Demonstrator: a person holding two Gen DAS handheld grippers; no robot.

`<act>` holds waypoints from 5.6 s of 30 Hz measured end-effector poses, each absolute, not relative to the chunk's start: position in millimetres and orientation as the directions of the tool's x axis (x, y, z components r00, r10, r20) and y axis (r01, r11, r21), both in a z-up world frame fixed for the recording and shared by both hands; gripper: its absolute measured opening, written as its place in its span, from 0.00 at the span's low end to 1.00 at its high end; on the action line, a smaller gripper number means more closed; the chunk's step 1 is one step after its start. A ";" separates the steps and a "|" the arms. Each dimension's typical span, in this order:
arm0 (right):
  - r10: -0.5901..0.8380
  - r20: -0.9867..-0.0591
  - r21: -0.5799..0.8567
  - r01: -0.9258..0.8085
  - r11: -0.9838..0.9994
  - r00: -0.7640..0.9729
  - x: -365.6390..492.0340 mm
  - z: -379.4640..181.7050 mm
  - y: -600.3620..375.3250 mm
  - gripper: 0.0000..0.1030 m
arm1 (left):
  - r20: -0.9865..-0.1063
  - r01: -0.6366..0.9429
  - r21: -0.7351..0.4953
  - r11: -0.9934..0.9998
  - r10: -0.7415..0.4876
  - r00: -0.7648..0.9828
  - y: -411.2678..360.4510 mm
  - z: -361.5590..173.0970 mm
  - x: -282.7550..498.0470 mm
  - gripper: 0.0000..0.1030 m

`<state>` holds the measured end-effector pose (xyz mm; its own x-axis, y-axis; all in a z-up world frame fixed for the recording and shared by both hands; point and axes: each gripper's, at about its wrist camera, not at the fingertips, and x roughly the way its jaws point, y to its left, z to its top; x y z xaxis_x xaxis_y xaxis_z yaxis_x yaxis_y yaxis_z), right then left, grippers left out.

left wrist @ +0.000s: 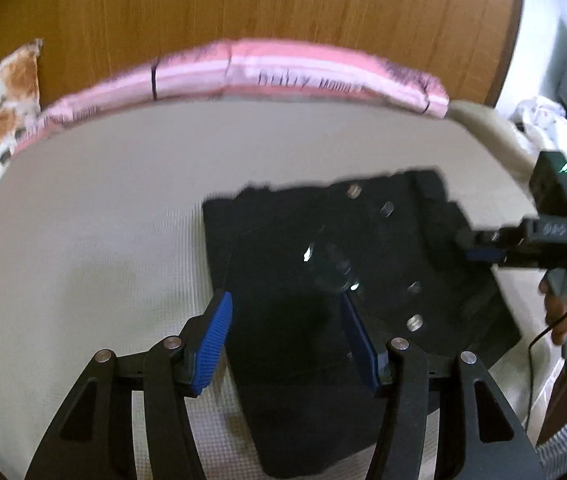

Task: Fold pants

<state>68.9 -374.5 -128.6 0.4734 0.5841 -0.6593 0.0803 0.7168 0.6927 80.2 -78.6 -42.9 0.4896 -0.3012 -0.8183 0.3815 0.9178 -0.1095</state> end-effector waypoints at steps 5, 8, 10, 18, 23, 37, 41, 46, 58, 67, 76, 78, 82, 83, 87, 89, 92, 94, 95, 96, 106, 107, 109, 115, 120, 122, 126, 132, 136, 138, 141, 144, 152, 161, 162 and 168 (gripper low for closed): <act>0.630 -0.603 0.743 0.056 0.667 0.489 85.0 -135.0 -376.4 0.54 | -0.849 0.371 -0.138 0.918 -0.303 0.433 -76.5 -68.7 81.7 0.56; 0.645 -0.584 0.754 0.036 0.655 0.493 90.0 -134.9 -372.7 0.54 | -0.851 0.366 -0.148 0.919 -0.307 0.425 -74.4 -74.8 81.5 0.57; 0.659 -0.574 0.761 0.019 0.649 0.485 91.2 -134.6 -370.7 0.47 | -0.852 0.366 -0.153 0.918 -0.310 0.421 -76.4 -75.5 83.9 0.58; 0.717 -0.538 0.802 0.008 0.597 0.443 99.2 -145.6 -363.1 0.26 | -0.849 0.364 -0.151 0.919 -0.309 0.428 -77.1 -78.1 88.5 0.59; 0.683 -0.544 0.793 0.034 0.608 0.487 95.8 -131.3 -356.2 0.12 | -0.853 0.338 -0.165 0.927 -0.306 0.422 -75.2 -73.0 93.5 0.60; 0.498 -0.583 0.747 0.183 0.640 0.642 38.2 -92.9 -396.9 0.10 | -0.794 0.453 -0.142 0.880 -0.374 0.479 -111.6 -42.0 90.5 0.59; 0.466 -0.625 0.733 0.266 0.626 0.626 34.3 -125.7 -411.1 0.10 | -0.833 0.501 -0.104 0.859 -0.351 0.428 -125.8 -64.4 88.1 0.60; 0.478 -0.620 0.755 0.310 0.577 0.622 31.3 -139.2 -417.4 0.25 | -0.853 0.508 -0.080 0.858 -0.322 0.410 -128.9 -80.6 89.1 0.60; 0.453 -0.652 0.709 0.277 0.648 0.608 -16.4 -104.5 -404.7 0.27 | -0.861 0.516 -0.087 0.852 -0.325 0.392 -124.5 -73.8 71.8 0.60; 0.422 -0.684 0.668 0.280 0.689 0.595 -24.9 -104.9 -392.1 0.22 | -0.862 0.501 -0.059 0.864 -0.297 0.410 -122.7 -72.5 61.0 0.60; 0.267 -0.743 0.523 0.283 0.804 0.613 -37.4 -72.6 -369.4 0.09 | -0.856 0.495 -0.063 0.867 -0.302 0.420 -116.6 -64.1 54.3 0.60; 0.259 -0.741 0.522 0.287 0.803 0.620 -42.7 -66.2 -368.9 0.09 | -0.851 0.501 -0.072 0.862 -0.315 0.420 -113.3 -59.1 52.1 0.60; 0.240 -0.764 0.493 0.303 0.815 0.598 -48.4 -71.6 -369.0 0.09 | -0.859 0.523 -0.090 0.848 -0.332 0.390 -109.1 -59.4 48.8 0.60; 0.238 -0.772 0.489 0.312 0.814 0.589 -49.6 -76.3 -369.7 0.09 | -0.872 0.526 -0.085 0.846 -0.319 0.372 -108.5 -64.7 48.3 0.60; 0.239 -0.798 0.483 0.350 0.803 0.553 -49.8 -98.9 -373.0 0.09 | -0.896 0.521 -0.076 0.850 -0.288 0.339 -105.0 -78.9 50.8 0.60; 0.240 -0.802 0.478 0.348 0.807 0.546 -47.9 -102.1 -373.5 0.09 | -0.902 0.506 -0.087 0.858 -0.284 0.325 -102.1 -82.3 55.5 0.60; 0.250 -0.806 0.481 0.347 0.805 0.537 -47.2 -103.2 -375.0 0.11 | -0.902 0.498 -0.101 0.861 -0.291 0.319 -99.5 -84.4 56.2 0.62; 0.249 -0.806 0.485 0.358 0.798 0.536 -48.5 -102.5 -376.2 0.22 | -0.901 0.498 -0.100 0.861 -0.291 0.322 -99.4 -83.5 54.6 0.62; 0.240 -0.811 0.478 0.367 0.798 0.534 -48.1 -101.9 -377.1 0.30 | -0.900 0.498 -0.101 0.861 -0.293 0.323 -98.9 -83.2 54.7 0.62; 0.216 -0.822 0.453 0.376 0.808 0.526 -48.0 -100.2 -377.1 0.36 | -0.899 0.497 -0.104 0.861 -0.295 0.323 -98.6 -82.5 54.7 0.62; 0.130 -0.770 0.378 0.282 0.882 0.625 -29.0 -47.5 -372.6 0.34 | -0.862 0.485 -0.081 0.871 -0.305 0.405 -96.8 -61.0 51.9 0.62; 0.133 -0.765 0.377 0.272 0.885 0.630 -24.0 -44.9 -372.7 0.29 | -0.858 0.485 -0.076 0.871 -0.305 0.413 -96.8 -59.8 52.1 0.62; 0.147 -0.757 0.372 0.234 0.898 0.637 -6.5 -40.6 -369.4 0.24 | -0.856 0.488 -0.071 0.870 -0.304 0.418 -97.9 -58.2 52.5 0.62; 0.177 -0.764 0.375 0.205 0.904 0.620 41.7 -49.9 -364.6 0.19 | -0.876 0.484 -0.058 0.873 -0.277 0.395 -97.1 -65.0 55.8 0.62; 0.151 -0.811 0.326 0.222 0.919 0.565 73.4 -80.9 -369.8 0.09 | -0.899 0.470 -0.065 0.880 -0.256 0.355 -96.0 -77.8 61.4 0.62; 0.152 -0.816 0.326 0.226 0.918 0.558 76.3 -89.7 -373.6 0.08 | -0.898 0.468 -0.078 0.880 -0.266 0.351 -94.8 -77.7 62.0 0.62; 0.165 -0.809 0.341 0.222 0.914 0.564 76.2 -93.0 -376.7 0.08 | -0.901 0.461 -0.085 0.883 -0.265 0.343 -94.8 -81.1 64.3 0.65; 0.172 -0.801 0.358 0.229 0.905 0.573 72.8 -94.3 -377.8 0.08 | -0.901 0.448 -0.104 0.888 -0.274 0.335 -92.8 -82.6 68.9 0.69; 0.176 -0.799 0.377 0.251 0.891 0.574 66.1 -94.9 -376.6 0.08 | -0.901 0.448 -0.100 0.889 -0.272 0.338 -93.1 -82.4 68.3 0.69; 0.187 -0.802 0.391 0.262 0.882 0.568 61.9 -95.5 -376.7 0.09 | -0.901 0.448 -0.097 0.889 -0.270 0.340 -93.4 -82.1 67.8 0.69; 0.193 -0.807 0.393 0.263 0.881 0.558 55.3 -96.2 -375.3 0.09 | -0.900 0.446 -0.095 0.890 -0.268 0.344 -93.7 -81.1 67.1 0.69; 0.197 -0.815 0.387 0.258 0.885 0.546 46.3 -98.5 -372.3 0.09 | -0.889 0.437 -0.093 0.895 -0.272 0.368 -91.1 -75.5 66.9 0.69; 0.218 -0.819 0.397 0.249 0.883 0.531 11.5 -103.2 -365.2 0.10 | -0.852 0.356 -0.155 0.921 -0.308 0.425 -72.7 -60.8 82.8 0.69; 0.254 -0.782 0.450 0.233 0.862 0.569 -26.4 -104.0 -367.6 0.10 | -0.865 0.322 -0.184 0.929 -0.308 0.396 -62.6 -70.3 88.2 0.69; 0.260 -0.780 0.457 0.234 0.858 0.569 -26.6 -103.5 -368.2 0.10 | -0.864 0.316 -0.198 0.928 -0.318 0.391 -61.3 -70.2 89.5 0.69; 0.395 -0.694 0.617 0.214 0.758 0.602 -28.9 -98.8 -386.3 0.43 | -0.872 0.284 -0.310 0.907 -0.391 0.295 -52.9 -80.7 101.9 0.69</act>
